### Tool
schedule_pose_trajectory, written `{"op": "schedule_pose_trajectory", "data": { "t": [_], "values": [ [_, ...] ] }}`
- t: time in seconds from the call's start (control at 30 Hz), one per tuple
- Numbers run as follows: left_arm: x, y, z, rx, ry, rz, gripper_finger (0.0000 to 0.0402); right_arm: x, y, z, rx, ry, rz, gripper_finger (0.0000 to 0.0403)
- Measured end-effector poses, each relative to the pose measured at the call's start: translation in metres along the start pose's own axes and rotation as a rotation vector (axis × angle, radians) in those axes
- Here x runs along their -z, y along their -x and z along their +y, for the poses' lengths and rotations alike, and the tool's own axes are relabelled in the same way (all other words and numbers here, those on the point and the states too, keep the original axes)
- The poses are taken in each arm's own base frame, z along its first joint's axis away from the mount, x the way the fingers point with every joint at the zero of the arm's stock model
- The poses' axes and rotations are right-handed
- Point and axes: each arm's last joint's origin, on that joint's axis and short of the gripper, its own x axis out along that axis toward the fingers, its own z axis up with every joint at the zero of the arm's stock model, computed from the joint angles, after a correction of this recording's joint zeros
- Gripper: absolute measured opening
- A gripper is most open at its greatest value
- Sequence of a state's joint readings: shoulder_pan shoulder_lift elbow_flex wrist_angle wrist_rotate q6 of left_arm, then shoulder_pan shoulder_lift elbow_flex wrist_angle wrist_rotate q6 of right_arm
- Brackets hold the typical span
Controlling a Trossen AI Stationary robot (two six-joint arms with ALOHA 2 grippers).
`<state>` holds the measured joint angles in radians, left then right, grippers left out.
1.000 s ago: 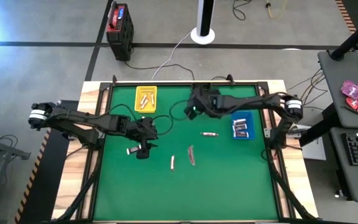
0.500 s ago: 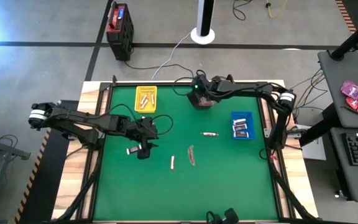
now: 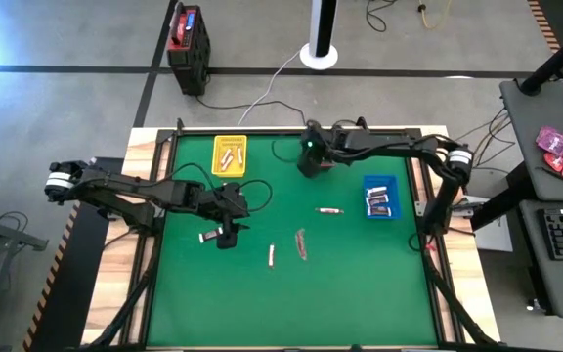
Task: Sort candy by brand, put in halloween buckets
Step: Put the pink candy into the yellow basket
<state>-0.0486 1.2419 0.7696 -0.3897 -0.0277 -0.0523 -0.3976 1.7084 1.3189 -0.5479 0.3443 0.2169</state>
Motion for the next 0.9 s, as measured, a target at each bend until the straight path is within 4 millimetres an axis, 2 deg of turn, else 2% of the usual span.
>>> {"op": "schedule_pose_trajectory", "data": {
  "t": [0.2, 0.37, 0.5, 0.6, 0.9],
  "values": [
    [-0.002, 0.0, 0.0, 0.001, -0.016, -0.016, 0.0155, 0.031, 0.032, 0.034, -0.305, 0.27, 0.151, 0.0141],
    [-0.004, 0.0, 0.0, 0.004, -0.026, -0.045, 0.0155, 0.072, 0.046, 0.062, -0.382, 0.47, 0.193, 0.013],
    [-0.005, -0.001, 0.0, 0.005, -0.042, -0.063, 0.0155, 0.104, 0.042, 0.071, -0.324, 0.523, 0.207, 0.0121],
    [-0.009, -0.001, -0.001, 0.006, -0.057, -0.107, 0.0155, 0.119, 0.035, 0.07, -0.267, 0.523, 0.214, 0.0115],
    [-0.019, 0.001, -0.001, 0.008, -0.088, -0.219, 0.0155, 0.138, 0.012, 0.066, -0.252, 0.465, 0.239, 0.01]
  ]
}}
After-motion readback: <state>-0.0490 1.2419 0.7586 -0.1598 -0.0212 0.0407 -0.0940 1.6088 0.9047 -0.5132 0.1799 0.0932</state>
